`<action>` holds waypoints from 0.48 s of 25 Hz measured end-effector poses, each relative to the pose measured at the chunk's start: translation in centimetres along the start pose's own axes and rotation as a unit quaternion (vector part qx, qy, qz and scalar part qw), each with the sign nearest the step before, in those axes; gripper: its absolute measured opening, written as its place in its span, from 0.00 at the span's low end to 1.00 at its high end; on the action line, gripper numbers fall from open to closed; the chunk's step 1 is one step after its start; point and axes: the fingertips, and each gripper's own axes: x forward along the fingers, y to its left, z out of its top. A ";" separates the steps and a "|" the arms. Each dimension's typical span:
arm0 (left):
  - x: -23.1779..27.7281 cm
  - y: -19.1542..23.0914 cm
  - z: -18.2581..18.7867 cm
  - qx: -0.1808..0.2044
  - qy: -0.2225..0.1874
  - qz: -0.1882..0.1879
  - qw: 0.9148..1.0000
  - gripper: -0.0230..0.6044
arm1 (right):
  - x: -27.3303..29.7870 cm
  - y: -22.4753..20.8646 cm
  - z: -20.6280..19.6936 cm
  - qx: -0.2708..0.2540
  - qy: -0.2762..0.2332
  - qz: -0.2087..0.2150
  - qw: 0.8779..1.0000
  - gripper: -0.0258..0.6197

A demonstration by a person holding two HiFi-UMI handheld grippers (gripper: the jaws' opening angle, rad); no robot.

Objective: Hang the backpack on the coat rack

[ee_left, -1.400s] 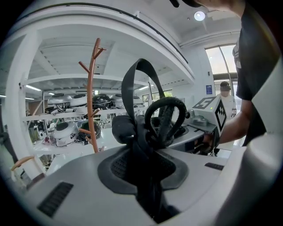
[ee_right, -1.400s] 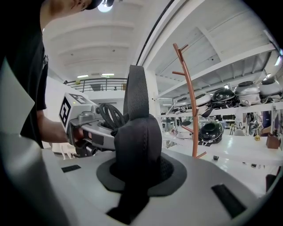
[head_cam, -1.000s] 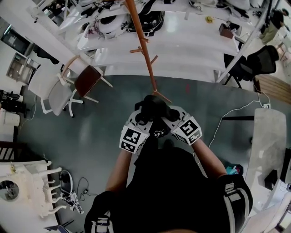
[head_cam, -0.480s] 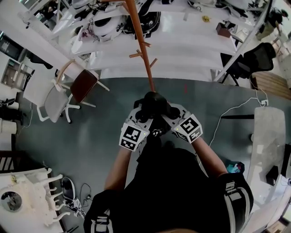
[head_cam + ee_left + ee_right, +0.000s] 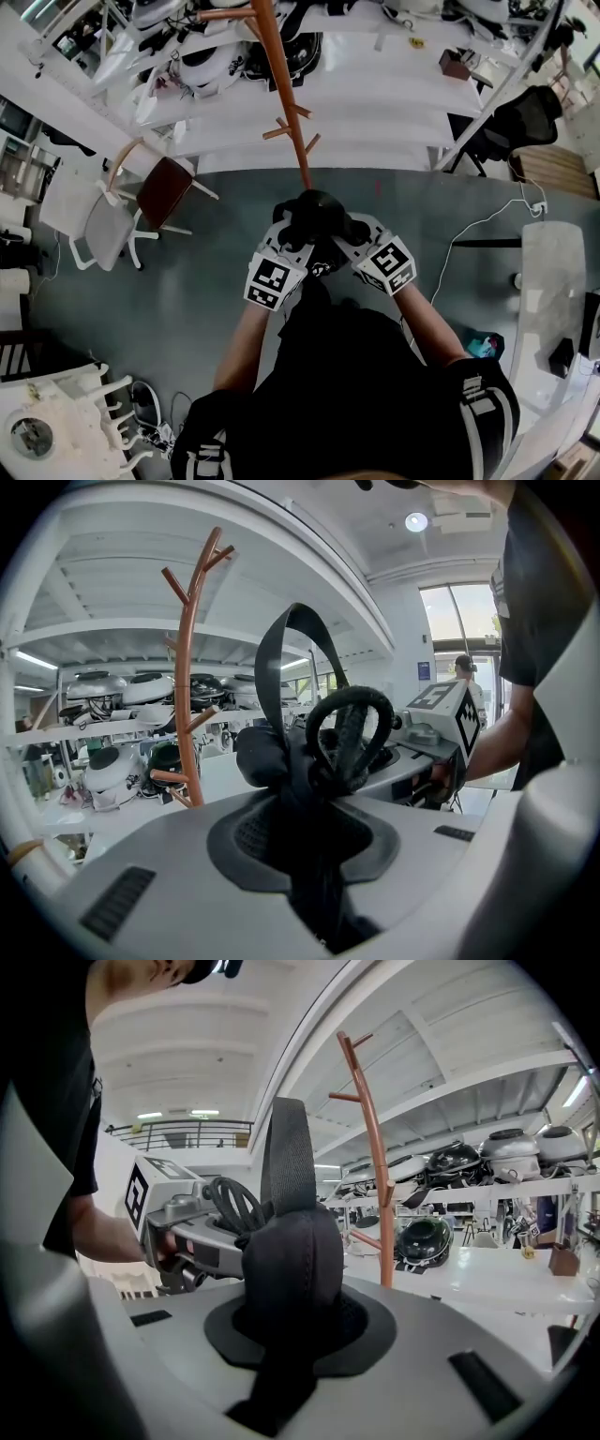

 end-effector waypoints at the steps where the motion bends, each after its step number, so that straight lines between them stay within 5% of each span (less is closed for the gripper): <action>1: 0.4 0.5 0.2 0.002 -0.001 -0.003 1.000 0.18 | 0.3 -0.5 0.2 0.002 -0.001 -0.004 1.000 0.18; 12: 4.1 5.1 0.9 0.006 -0.004 -0.043 0.999 0.18 | 3.7 -5.3 1.1 0.006 0.003 -0.047 0.999 0.18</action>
